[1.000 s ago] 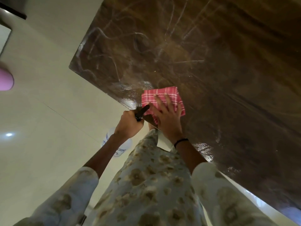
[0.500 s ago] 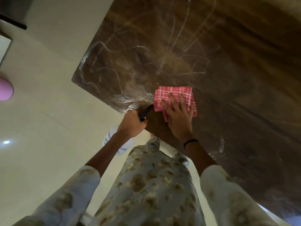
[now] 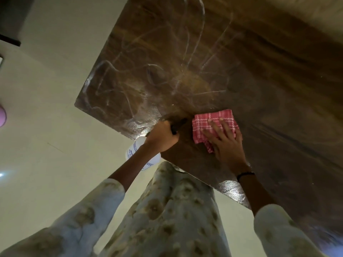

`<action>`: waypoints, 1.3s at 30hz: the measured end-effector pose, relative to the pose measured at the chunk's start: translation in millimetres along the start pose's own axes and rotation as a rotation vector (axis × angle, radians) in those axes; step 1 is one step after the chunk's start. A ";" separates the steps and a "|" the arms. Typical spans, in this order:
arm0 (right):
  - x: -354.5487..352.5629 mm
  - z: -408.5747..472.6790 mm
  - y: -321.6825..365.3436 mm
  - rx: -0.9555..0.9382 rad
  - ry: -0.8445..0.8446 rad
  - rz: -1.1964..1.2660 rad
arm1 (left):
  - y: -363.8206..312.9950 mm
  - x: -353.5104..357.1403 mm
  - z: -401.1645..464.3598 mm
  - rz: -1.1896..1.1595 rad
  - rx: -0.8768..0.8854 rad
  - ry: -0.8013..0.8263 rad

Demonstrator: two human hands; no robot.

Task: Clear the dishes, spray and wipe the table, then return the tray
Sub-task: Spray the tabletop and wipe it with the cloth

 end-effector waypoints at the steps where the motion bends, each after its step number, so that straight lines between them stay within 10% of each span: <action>1: -3.8 4.6 -3.4 0.017 0.000 0.010 | -7.5 1.2 5.7 -0.005 0.019 0.013; 25: -52.6 102.4 -42.2 0.209 -0.125 0.224 | -69.9 -12.7 50.3 -0.022 0.018 -0.078; 34: -22.6 54.4 -6.1 -0.254 -0.018 0.090 | -70.7 -21.6 50.6 -0.056 -0.019 -0.111; 39: -49.0 54.5 -71.9 0.000 -0.040 0.072 | -71.5 -21.0 52.3 -0.043 -0.029 -0.148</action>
Point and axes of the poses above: each hand's wrist, its own z-axis towards the middle knuckle, its own x-axis out of the palm, y = z × x, the point moved 1 cm from there along z, towards the middle knuckle, and after that the axes turned 12 degrees about z, right-handed, at the moved point
